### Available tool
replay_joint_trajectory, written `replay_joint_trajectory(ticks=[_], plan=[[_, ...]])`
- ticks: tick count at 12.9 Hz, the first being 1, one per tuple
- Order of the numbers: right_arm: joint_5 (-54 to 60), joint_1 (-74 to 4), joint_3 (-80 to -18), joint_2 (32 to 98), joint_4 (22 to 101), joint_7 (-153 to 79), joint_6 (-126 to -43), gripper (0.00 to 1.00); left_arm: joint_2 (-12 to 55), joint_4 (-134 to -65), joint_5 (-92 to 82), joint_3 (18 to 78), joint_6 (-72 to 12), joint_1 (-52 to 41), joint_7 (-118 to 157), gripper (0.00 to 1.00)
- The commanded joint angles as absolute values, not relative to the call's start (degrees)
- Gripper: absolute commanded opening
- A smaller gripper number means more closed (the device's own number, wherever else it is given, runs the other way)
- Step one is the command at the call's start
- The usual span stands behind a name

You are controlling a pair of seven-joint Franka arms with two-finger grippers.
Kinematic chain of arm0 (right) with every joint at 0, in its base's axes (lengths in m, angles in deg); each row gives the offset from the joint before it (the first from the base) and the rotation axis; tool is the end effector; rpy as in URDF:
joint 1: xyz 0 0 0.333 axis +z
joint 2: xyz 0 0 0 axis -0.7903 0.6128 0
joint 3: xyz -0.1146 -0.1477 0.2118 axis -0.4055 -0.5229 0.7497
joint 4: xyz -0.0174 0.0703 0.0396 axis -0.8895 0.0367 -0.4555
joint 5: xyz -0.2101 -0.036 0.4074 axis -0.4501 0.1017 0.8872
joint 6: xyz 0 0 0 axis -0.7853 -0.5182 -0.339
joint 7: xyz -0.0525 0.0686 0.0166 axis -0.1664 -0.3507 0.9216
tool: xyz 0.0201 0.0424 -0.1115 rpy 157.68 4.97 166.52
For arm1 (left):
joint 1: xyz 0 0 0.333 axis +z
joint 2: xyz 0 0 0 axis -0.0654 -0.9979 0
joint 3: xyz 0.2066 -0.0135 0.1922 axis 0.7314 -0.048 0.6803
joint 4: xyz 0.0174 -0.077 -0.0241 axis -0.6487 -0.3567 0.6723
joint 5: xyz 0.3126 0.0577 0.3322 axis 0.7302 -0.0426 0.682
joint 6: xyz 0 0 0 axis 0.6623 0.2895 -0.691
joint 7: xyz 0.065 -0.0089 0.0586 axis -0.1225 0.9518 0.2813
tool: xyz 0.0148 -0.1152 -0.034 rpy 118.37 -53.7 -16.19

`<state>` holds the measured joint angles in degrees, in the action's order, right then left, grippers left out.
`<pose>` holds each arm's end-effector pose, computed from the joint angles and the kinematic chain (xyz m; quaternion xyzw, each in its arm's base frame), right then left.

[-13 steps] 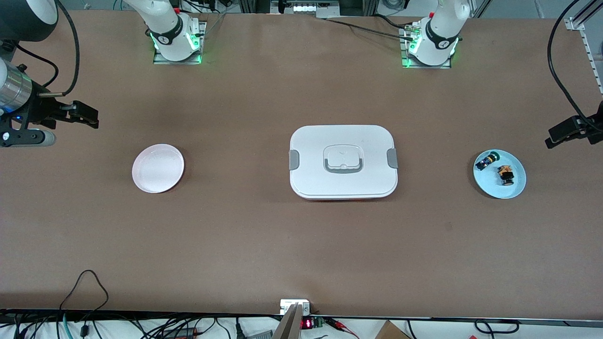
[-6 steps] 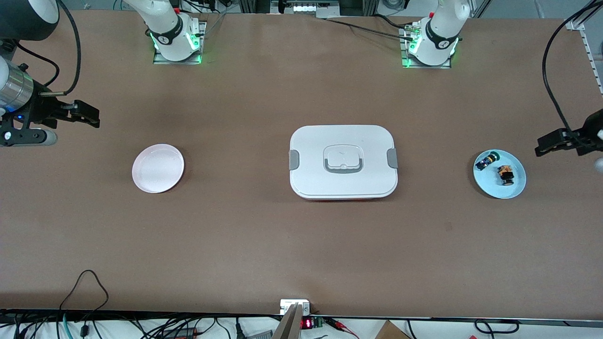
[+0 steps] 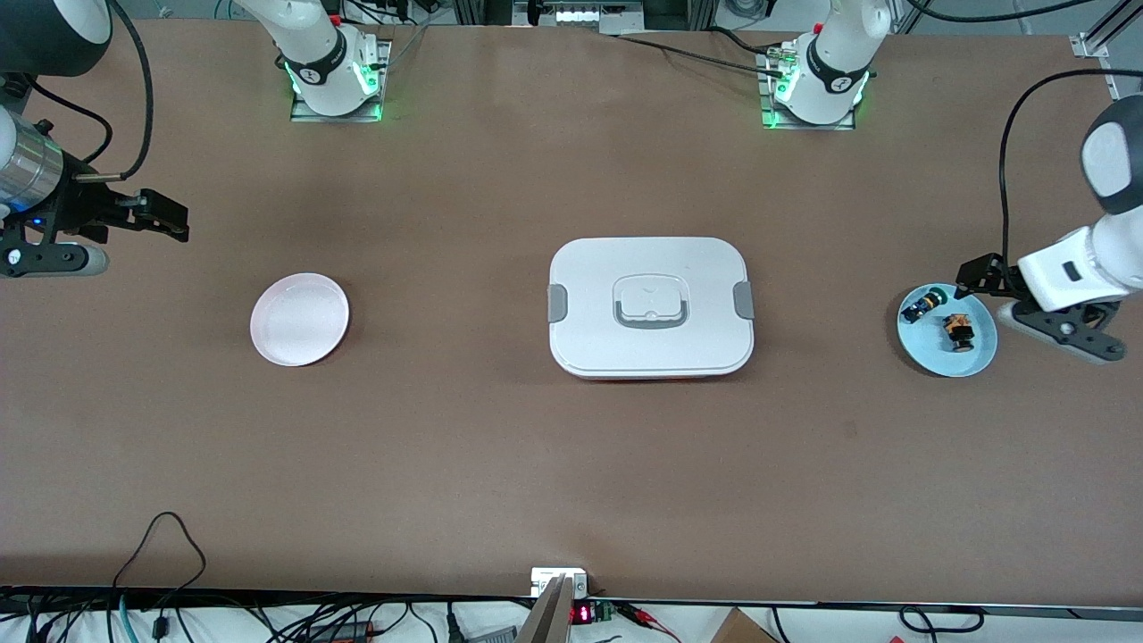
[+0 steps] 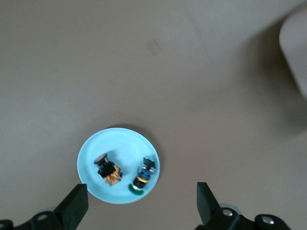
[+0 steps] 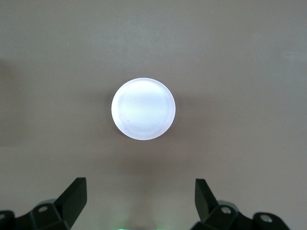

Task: Transfer orange switch to right arm and place
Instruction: 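Lower the left gripper over the orange switch on the blue plate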

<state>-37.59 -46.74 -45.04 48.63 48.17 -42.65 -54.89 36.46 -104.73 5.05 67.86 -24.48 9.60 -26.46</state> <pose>0.6451 0.0362 0.5333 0.9971 0.0285 -0.0581 0.0396 0.6518 0.0832 0.3514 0.9585 -0.2827 -0.0371 0.0052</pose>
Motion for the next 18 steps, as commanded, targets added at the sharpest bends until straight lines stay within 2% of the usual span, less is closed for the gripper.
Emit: replay_joint_trajectory(ticks=[1,5,7,14,18], plan=[[-37.7,-46.8,-44.9,47.3,49.4,-43.2,-54.6,1.00,38.2,-111.0,5.5,67.7,-28.9,12.3,-40.7,1.00],[-37.7,-46.8,-44.9,47.3,49.3,-43.2,-54.5,1.00,36.9,-117.7,5.7,67.7,-40.0,16.7,-60.7,1.00],[-37.6,-46.9,-45.1,47.3,49.3,-42.7,-54.5,1.00,35.2,-119.7,5.7,67.8,-42.4,19.0,-69.4,1.00],[-37.0,-47.2,-45.4,46.4,49.0,-42.2,-52.4,1.00,23.1,-119.8,5.2,67.7,-52.2,24.0,-93.8,1.00],[-32.6,-48.3,-46.9,46.4,47.9,-42.0,-52.1,1.00,20.3,-119.4,5.3,67.6,-53.4,25.0,-94.2,1.00]])
